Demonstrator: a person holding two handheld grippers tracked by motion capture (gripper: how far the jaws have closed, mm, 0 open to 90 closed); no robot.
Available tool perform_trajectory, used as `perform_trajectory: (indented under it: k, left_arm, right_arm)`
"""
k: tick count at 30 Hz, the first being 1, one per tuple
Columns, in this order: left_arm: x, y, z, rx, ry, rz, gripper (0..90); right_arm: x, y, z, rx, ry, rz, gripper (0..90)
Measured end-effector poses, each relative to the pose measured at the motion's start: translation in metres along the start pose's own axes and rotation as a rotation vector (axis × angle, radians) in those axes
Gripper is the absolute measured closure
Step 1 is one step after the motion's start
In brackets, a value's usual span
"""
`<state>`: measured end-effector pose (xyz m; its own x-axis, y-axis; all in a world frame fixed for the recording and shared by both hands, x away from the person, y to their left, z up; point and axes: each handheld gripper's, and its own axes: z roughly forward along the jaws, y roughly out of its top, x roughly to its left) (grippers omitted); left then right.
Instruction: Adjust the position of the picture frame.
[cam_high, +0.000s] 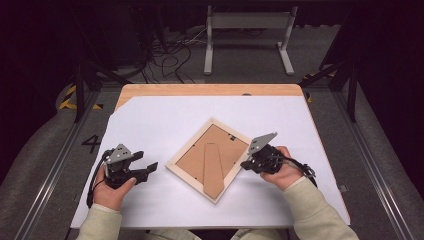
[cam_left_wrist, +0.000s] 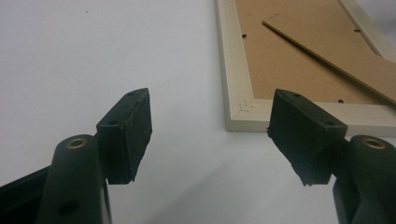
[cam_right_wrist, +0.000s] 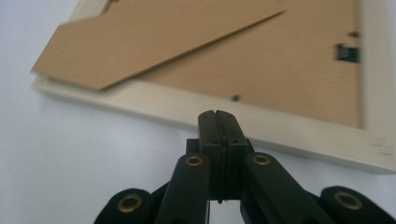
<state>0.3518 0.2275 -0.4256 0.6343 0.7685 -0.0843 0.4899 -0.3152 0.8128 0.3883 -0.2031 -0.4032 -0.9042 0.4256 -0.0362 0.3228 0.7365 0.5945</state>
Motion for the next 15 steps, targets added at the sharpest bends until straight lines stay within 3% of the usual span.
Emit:
perform_trajectory:
  k: [8, 15]
  left_arm:
    - [-0.003, 0.001, 0.004, 0.005, 0.002, -0.002, 30.7]
    - [-0.002, 0.000, 0.008, 0.008, -0.009, -0.003, 30.7]
  right_arm:
    - [-0.049, 0.005, -0.012, -0.145, -0.130, 0.162, 90.0]
    - [-0.079, 0.000, -0.002, -0.148, -0.172, 0.255, 90.0]
